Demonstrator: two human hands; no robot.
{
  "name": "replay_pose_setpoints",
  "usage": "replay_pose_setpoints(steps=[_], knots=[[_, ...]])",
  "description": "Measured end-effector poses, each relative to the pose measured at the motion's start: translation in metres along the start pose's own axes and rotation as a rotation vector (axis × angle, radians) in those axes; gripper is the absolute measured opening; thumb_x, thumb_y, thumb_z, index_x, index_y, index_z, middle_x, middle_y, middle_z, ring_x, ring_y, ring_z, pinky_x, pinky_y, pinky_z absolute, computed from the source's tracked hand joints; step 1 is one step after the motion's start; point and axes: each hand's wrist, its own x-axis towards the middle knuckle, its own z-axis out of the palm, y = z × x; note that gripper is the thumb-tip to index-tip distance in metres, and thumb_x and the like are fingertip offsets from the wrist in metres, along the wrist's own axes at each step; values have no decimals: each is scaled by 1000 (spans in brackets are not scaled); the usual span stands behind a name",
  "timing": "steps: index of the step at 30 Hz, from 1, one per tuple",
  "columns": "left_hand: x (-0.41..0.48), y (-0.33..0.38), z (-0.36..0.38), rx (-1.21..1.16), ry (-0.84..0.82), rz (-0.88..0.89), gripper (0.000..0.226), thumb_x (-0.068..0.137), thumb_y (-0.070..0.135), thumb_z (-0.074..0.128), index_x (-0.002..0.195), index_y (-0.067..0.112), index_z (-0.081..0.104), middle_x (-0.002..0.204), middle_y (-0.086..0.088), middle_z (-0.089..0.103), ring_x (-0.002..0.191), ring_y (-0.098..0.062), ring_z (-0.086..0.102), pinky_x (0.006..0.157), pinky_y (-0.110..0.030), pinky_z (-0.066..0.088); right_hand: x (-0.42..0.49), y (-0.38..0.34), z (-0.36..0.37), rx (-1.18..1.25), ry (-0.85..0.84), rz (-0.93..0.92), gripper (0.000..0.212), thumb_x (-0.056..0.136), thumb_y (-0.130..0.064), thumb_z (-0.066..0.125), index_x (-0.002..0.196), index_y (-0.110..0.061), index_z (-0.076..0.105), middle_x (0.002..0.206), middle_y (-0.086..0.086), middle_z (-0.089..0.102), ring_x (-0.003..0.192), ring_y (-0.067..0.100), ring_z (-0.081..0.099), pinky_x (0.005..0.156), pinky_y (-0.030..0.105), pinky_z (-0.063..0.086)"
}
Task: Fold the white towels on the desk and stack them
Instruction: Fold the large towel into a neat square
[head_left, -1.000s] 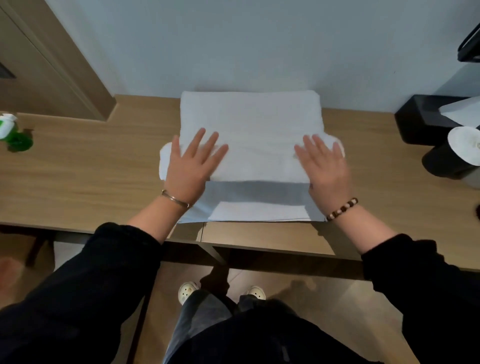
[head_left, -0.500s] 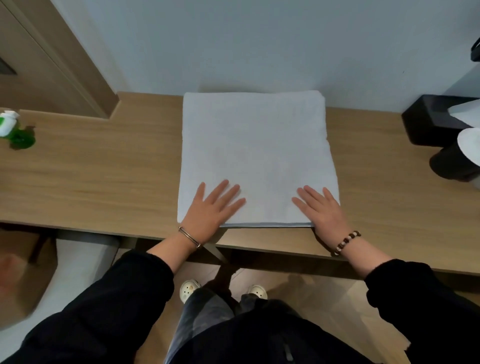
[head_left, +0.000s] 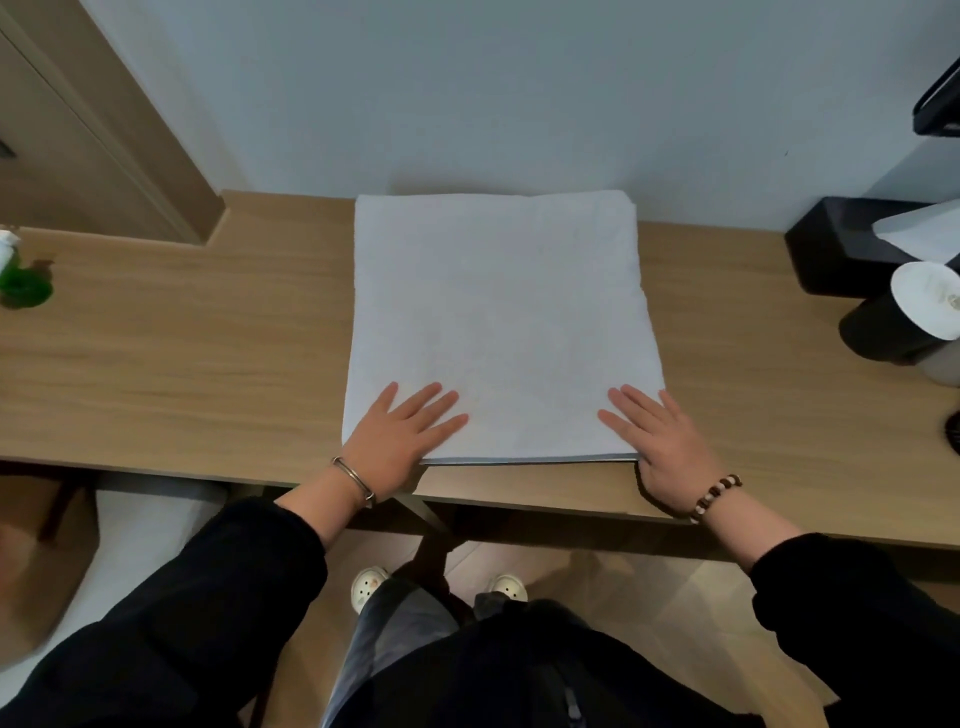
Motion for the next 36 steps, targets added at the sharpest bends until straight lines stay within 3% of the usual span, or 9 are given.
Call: replay_pose_setpoints(steps=[5, 9, 12, 19, 22, 26, 29, 32, 36], knots=[[-1, 9, -14, -7, 245, 45, 55, 84, 47, 38, 120, 17, 65, 134, -10, 55, 126, -32, 50, 98, -61, 36, -13, 1, -3, 499, 419, 621, 34, 92, -18, 39, 107, -5, 68, 117, 12, 63, 111, 25, 54, 93, 36, 41], [42, 35, -35, -165, 252, -201, 50, 93, 43, 31, 134, 21, 49, 149, -8, 37, 139, -29, 30, 107, -54, 25, 13, 8, -17, 1097, 288, 1159, 33, 94, -34, 40, 73, -14, 58, 67, 1, 58, 67, 21, 51, 64, 31, 38], [76, 52, -34, -257, 136, -411, 56, 98, 44, 22, 151, 30, 8, 160, -2, 0, 146, -25, -2, 113, -52, 9, 22, 14, -23, 947, 4, 1060, 44, 94, -46, 44, 79, -10, 63, 80, 8, 62, 75, 24, 54, 70, 35, 43], [88, 55, -9, -218, 68, -510, 57, 95, 53, 7, 147, 39, -11, 158, 3, -14, 145, -25, -15, 112, -57, 2, 28, 23, -35, 790, -289, 997, 47, 94, -51, 45, 75, -11, 60, 76, 3, 61, 70, 19, 56, 63, 29, 43], [88, 54, -8, -199, 74, -517, 59, 91, 55, 3, 146, 41, -13, 159, 3, -12, 145, -25, -14, 110, -60, 4, 26, 14, -22, 620, -288, 1037, 47, 95, -45, 48, 65, -10, 51, 67, 6, 51, 58, 19, 46, 57, 28, 38], [87, 54, -6, -186, 77, -520, 61, 87, 55, -3, 145, 41, -15, 159, 2, -12, 145, -26, -13, 109, -61, 4, 36, 3, -26, 296, -299, 1018, 42, 94, -38, 52, 119, -5, 52, 119, 14, 57, 99, 27, 57, 77, 34, 46], [88, 54, -6, -176, 73, -522, 62, 86, 55, -4, 145, 40, -16, 159, 2, -12, 145, -27, -13, 109, -62, 5, 56, -5, -27, 40, -29, 750, 62, 91, -21, 48, 146, -17, 18, 152, 9, 23, 137, 29, 27, 110, 46, 27], [88, 51, -5, -170, 73, -510, 62, 87, 54, -2, 146, 40, -12, 159, 3, -12, 145, -26, -13, 110, -61, 3, 74, -16, -20, -13, -153, 414, 55, 100, -30, 23, 151, -31, -1, 160, -1, -5, 146, 22, -2, 116, 49, 5], [81, 37, -2, -153, 63, -445, 60, 88, 55, 1, 147, 42, -8, 158, 7, -13, 145, -22, -14, 111, -58, -1, 72, -14, -15, 86, -162, 427, 51, 100, -37, 26, 150, -25, 21, 155, 3, 23, 141, 23, 20, 113, 42, 27]])
